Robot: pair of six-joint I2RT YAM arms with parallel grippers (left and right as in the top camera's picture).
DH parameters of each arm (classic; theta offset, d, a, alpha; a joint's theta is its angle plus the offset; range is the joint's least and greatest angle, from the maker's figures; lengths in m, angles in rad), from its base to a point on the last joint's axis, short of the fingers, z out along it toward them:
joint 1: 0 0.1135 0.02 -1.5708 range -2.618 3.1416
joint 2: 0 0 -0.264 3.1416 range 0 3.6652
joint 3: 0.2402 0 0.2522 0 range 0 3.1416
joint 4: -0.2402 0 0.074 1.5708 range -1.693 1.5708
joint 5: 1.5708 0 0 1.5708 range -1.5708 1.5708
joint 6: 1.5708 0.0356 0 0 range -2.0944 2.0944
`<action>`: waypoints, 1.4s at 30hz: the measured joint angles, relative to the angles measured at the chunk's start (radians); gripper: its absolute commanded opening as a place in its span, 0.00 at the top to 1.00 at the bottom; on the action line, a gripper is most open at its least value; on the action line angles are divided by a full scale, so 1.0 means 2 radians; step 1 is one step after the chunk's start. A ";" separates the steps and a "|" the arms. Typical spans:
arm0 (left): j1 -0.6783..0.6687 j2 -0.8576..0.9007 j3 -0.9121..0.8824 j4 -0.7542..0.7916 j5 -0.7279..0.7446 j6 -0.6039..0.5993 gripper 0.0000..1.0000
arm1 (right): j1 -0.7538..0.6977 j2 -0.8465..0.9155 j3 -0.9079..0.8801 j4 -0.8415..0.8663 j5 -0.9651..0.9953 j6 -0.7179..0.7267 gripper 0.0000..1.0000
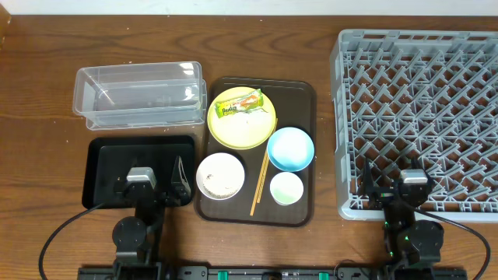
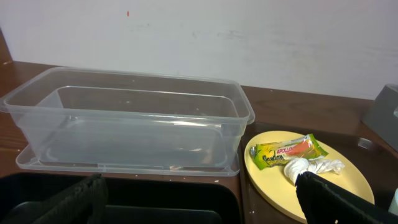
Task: Sort waste into correct bins and load items into the dishwasher rack
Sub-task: 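Move the left gripper toward the yellow plate on the brown tray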
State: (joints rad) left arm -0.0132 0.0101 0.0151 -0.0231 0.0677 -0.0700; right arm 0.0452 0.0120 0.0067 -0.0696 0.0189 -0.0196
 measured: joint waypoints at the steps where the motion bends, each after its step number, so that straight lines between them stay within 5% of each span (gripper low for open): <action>1: 0.000 0.000 0.000 0.000 0.000 0.000 0.01 | 0.000 0.000 0.000 0.000 0.000 0.000 0.01; 28: 0.000 0.070 0.010 -0.015 0.000 -0.002 0.01 | 0.000 0.016 0.017 -0.040 0.008 0.015 0.01; 34: 0.000 0.149 0.056 -0.070 0.000 -0.004 0.01 | 0.000 0.086 0.086 -0.099 0.029 0.028 0.01; 42: 0.000 0.298 0.225 -0.209 0.001 -0.006 0.01 | 0.000 0.265 0.238 -0.184 0.033 0.032 0.01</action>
State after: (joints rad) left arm -0.0128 0.6052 0.4648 -0.4412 0.0696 -0.0814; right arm 0.0452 0.5415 0.4824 -0.4370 0.0853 0.0452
